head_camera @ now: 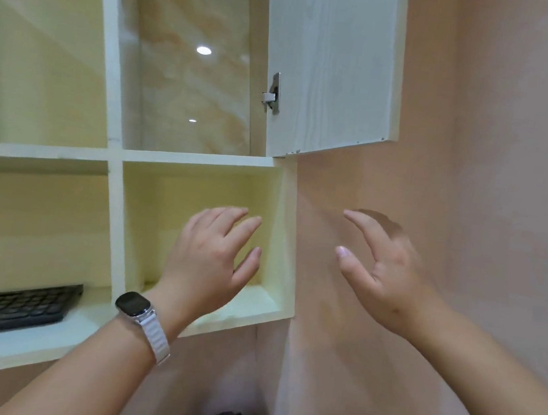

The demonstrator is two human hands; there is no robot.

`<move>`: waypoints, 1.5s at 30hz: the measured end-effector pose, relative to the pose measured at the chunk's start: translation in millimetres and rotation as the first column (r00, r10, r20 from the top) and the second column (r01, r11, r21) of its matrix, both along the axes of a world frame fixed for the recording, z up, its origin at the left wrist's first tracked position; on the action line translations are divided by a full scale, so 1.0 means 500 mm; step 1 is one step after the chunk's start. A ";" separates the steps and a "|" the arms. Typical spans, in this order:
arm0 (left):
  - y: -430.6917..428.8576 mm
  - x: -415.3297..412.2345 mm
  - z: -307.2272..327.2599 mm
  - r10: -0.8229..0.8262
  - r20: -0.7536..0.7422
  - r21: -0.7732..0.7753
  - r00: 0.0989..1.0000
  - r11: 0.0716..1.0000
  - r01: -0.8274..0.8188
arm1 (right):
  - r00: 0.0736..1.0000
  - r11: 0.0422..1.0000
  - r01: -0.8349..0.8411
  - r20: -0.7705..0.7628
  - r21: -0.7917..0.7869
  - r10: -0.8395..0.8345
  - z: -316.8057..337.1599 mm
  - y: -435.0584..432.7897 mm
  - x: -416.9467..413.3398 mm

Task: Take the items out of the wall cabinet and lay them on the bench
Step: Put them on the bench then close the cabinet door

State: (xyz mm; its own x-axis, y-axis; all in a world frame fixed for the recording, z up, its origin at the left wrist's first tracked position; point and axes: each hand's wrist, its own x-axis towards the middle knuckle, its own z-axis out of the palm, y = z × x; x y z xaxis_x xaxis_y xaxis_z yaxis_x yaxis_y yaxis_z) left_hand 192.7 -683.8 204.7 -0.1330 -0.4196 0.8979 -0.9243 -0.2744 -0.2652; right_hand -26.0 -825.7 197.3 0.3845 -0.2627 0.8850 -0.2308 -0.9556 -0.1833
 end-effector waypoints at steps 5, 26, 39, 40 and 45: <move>-0.057 0.014 0.066 0.099 0.048 -0.078 0.994 0.992 -0.095 | 0.978 0.983 -0.184 0.104 0.001 0.183 0.075 -0.089 0.030; 0.009 0.189 0.117 0.387 0.308 -0.156 0.869 0.922 -0.355 | 0.705 0.690 -0.589 0.150 -0.421 0.693 0.211 -0.057 0.201; 0.069 0.224 0.103 0.320 0.304 -0.201 0.897 0.942 -0.268 | 0.888 0.753 -0.348 0.062 -0.558 0.457 0.222 -0.005 0.350; 0.068 0.223 0.103 0.317 0.303 -0.205 0.899 0.943 -0.263 | 0.906 0.756 -0.308 0.064 -0.578 0.419 0.225 -0.007 0.357; 0.065 0.230 0.101 0.326 0.297 -0.221 0.897 0.938 -0.268 | 0.954 0.771 -0.178 0.085 -0.612 0.287 0.230 -0.002 0.390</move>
